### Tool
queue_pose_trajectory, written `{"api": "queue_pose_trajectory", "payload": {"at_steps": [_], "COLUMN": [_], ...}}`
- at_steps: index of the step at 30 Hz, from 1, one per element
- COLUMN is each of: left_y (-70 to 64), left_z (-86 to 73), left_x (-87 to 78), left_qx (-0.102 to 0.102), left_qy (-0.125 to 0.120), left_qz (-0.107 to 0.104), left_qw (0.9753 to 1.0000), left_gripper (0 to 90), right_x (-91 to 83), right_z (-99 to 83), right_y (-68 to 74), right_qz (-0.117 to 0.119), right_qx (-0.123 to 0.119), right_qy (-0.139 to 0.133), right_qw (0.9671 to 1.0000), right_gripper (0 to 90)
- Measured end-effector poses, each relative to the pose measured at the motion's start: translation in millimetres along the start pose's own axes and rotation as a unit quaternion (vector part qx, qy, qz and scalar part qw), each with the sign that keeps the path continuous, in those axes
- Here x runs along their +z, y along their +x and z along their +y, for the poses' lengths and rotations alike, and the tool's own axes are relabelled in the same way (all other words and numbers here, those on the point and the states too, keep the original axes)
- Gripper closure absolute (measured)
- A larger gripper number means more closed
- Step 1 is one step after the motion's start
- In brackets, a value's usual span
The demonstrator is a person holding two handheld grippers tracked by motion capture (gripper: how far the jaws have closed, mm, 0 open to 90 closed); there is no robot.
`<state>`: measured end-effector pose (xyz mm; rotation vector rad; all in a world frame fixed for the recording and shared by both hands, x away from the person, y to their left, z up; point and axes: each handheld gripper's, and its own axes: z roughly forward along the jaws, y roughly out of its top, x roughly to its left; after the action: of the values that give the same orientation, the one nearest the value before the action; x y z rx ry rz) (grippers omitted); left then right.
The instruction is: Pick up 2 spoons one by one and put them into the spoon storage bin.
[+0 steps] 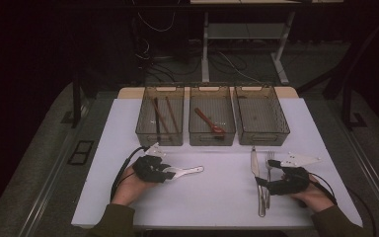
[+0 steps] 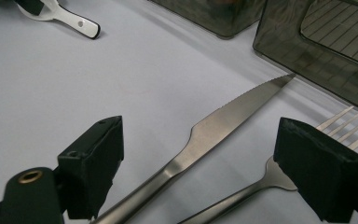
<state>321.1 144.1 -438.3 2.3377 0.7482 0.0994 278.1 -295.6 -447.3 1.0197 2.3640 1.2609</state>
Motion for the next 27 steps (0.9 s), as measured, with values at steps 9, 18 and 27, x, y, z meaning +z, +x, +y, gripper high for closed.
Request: {"api": "queue_pose_trajectory", "payload": {"at_steps": [9, 18, 27], "left_y": [-6.9, -7.5, -11.3], "left_z": [2.1, 4.2, 11.2], "left_x": [0.0, -0.6, -6.2], "left_qx": [0.027, 0.028, 0.019], "left_qy": [0.011, 0.016, -0.013], "left_qz": [-0.016, -0.013, -0.012], "left_qw": [0.9995, 0.9994, 0.9997], "left_gripper": [76.7, 77.5, 77.8], "right_x": [0.1, 0.4, 0.4], "right_z": [0.3, 0.2, 0.3], "right_y": [0.1, 0.9, 1.0], "right_qz": [0.001, 0.001, 0.002], "right_qx": [-0.002, -0.003, -0.003], "right_qy": [-0.001, 0.000, 0.000], "right_qw": [1.0000, 1.0000, 1.0000], "right_gripper": [15.8, 15.8, 15.8]}}
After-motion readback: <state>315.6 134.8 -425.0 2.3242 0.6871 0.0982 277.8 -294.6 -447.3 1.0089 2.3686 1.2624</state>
